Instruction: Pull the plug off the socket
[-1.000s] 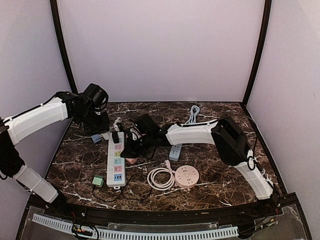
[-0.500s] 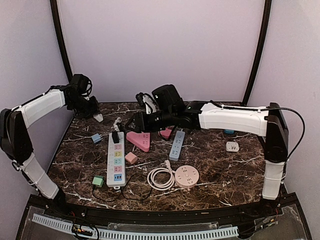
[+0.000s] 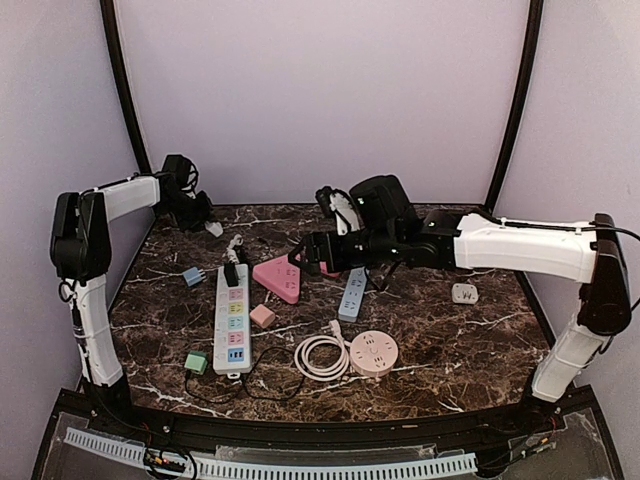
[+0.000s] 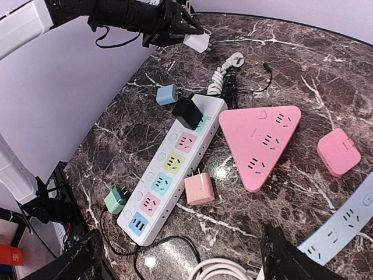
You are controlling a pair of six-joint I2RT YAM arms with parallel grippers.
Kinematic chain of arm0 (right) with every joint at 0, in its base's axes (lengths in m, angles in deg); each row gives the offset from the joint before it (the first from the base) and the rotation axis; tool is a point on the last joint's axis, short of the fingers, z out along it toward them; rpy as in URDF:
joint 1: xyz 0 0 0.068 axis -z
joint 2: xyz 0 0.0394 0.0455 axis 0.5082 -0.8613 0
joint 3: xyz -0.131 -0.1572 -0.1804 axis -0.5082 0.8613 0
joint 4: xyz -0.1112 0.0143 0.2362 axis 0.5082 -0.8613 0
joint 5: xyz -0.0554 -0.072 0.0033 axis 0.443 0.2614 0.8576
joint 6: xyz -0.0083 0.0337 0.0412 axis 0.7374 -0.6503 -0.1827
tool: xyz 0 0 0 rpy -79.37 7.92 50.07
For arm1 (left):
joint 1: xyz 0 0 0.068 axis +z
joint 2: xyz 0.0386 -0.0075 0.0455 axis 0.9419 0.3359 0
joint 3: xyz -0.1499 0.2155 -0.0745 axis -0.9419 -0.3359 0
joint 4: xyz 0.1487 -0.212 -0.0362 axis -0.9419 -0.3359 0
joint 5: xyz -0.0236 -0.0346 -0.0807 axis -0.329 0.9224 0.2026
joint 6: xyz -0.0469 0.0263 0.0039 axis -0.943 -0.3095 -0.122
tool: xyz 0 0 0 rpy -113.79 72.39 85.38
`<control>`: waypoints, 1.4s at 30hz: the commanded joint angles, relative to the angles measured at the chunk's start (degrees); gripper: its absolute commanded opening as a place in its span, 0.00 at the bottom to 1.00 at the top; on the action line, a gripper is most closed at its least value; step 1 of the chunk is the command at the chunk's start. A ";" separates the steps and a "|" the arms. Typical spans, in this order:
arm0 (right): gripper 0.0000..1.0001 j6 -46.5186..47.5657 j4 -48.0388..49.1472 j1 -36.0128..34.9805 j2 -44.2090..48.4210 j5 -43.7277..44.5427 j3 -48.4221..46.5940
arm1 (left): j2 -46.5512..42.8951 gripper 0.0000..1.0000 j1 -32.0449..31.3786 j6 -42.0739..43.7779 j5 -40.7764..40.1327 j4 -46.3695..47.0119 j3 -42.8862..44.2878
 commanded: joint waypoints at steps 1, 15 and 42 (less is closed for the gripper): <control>0.91 0.40 0.87 0.84 3.71 2.53 2.85 | 3.75 0.21 1.94 0.48 3.41 0.80 4.26; 0.91 -0.43 2.08 1.00 2.26 0.75 3.36 | 7.28 0.42 4.64 2.16 2.22 -5.48 4.16; 0.96 -0.52 3.19 1.06 -1.65 -0.76 3.09 | -8.91 0.91 -3.75 6.14 -16.21 -11.04 -6.63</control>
